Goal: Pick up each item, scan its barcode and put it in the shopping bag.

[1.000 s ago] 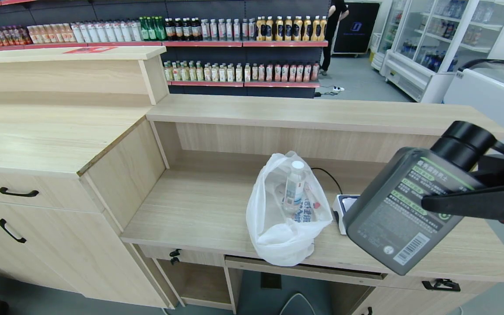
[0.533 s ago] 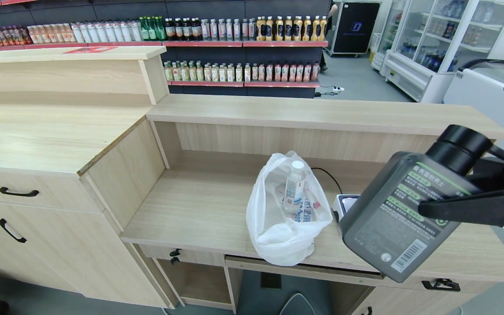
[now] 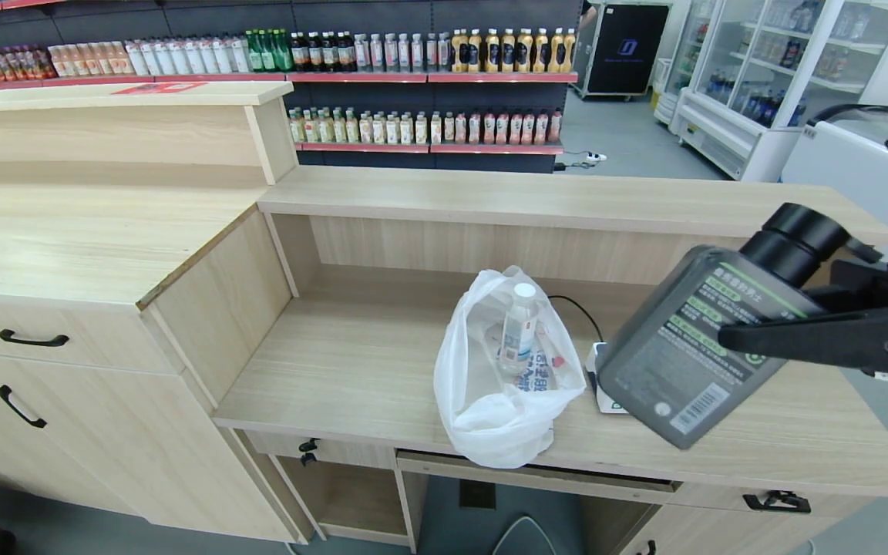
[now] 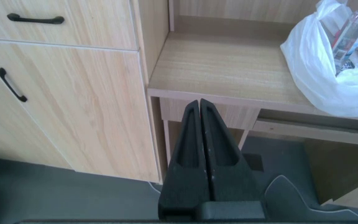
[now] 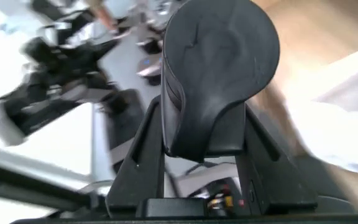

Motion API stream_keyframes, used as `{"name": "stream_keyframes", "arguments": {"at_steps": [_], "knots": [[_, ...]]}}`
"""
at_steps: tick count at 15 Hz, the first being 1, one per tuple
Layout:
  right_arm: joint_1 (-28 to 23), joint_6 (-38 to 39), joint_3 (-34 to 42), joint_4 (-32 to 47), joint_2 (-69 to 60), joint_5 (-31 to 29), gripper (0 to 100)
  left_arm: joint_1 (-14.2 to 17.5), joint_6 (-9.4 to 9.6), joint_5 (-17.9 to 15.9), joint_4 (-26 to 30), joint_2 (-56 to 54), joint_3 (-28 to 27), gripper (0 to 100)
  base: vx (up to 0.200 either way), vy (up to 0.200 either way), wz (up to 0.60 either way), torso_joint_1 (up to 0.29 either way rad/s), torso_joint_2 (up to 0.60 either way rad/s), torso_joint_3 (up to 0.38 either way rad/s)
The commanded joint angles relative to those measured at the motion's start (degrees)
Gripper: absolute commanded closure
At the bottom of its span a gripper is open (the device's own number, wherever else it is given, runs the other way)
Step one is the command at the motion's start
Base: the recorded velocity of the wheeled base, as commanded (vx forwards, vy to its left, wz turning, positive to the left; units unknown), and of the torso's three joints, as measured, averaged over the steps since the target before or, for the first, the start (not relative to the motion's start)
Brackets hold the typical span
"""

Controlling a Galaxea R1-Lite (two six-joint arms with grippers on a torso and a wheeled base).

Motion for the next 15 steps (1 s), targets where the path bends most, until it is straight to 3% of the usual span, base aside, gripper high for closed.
{"name": "stream_keyframes", "arguments": {"at_steps": [1, 3, 5, 7, 10, 15], "knots": [[-3.2, -4.0, 2.5, -2.7, 1.4, -4.9, 100, 0.0, 0.00, 0.0, 0.0, 0.0, 0.0, 100, 0.000, 0.000, 0.00, 0.000, 0.00, 0.000], [-11.4, -16.9, 6.4, -8.0, 4.7, -11.0, 100, 0.0, 0.00, 0.0, 0.0, 0.0, 0.0, 100, 0.000, 0.000, 0.00, 0.000, 0.00, 0.000], [-24.7, -33.7, 11.0, -18.8, 9.3, -11.2, 100, 0.0, 0.00, 0.0, 0.0, 0.0, 0.0, 100, 0.000, 0.000, 0.00, 0.000, 0.00, 0.000], [-32.4, -44.7, 15.4, -28.3, 12.0, -11.4, 100, 0.0, 0.00, 0.0, 0.0, 0.0, 0.0, 100, 0.000, 0.000, 0.00, 0.000, 0.00, 0.000], [-36.2, -49.2, 16.6, -37.3, 15.0, -11.0, 100, 0.0, 0.00, 0.0, 0.0, 0.0, 0.0, 100, 0.000, 0.000, 0.00, 0.000, 0.00, 0.000], [-38.4, -61.6, 16.4, -41.9, 18.8, -10.7, 100, 0.0, 0.00, 0.0, 0.0, 0.0, 0.0, 100, 0.000, 0.000, 0.00, 0.000, 0.00, 0.000]]}}
